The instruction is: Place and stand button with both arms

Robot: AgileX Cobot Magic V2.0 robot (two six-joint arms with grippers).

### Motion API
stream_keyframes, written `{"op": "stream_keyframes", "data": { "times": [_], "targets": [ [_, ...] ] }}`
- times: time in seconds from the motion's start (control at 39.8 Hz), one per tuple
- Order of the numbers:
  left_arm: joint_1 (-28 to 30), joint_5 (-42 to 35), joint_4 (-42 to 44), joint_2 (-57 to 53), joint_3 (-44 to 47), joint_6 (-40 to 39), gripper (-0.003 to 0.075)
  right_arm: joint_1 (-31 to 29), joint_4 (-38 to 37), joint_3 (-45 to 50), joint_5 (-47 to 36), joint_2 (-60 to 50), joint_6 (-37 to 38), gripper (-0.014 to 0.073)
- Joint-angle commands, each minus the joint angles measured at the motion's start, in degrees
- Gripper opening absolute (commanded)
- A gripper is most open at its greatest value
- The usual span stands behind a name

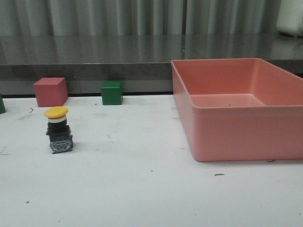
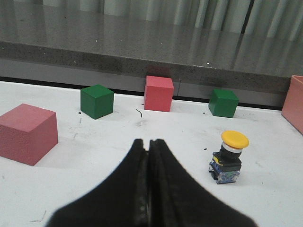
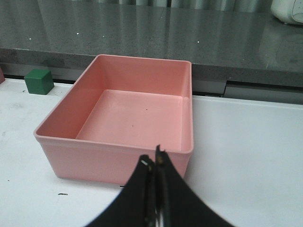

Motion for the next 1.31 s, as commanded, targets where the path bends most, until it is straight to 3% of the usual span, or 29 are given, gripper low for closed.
{"op": "stream_keyframes", "data": {
  "times": [0.0,0.58,0.93,1.13,1.28],
  "targets": [
    [0.12,-5.09,-0.50,-1.30,0.90,-0.44,-0.0020,-0.32,-1.06,-1.47,-4.59,0.58,-0.43,-0.0069],
    [0.12,-5.09,-0.50,-1.30,0.90,-0.44,-0.0020,-0.32,-1.39,-0.76,-5.25,0.52,-0.43,-0.0069],
    [0.12,-5.09,-0.50,-1.30,0.90,-0.44,-0.0020,-2.28,3.44,14.71,-20.02,-1.36,-0.49,-0.0069],
    [0.12,-5.09,-0.50,-1.30,0.90,-0.44,-0.0020,-7.03,6.48,22.83,-23.84,-4.30,-0.49,-0.0069],
    [0.12,-5.09,-0.50,-1.30,0.90,-0.44,-0.0020,-7.95,6.71,22.81,-22.73,-4.56,-2.59,-0.0069]
  ]
}}
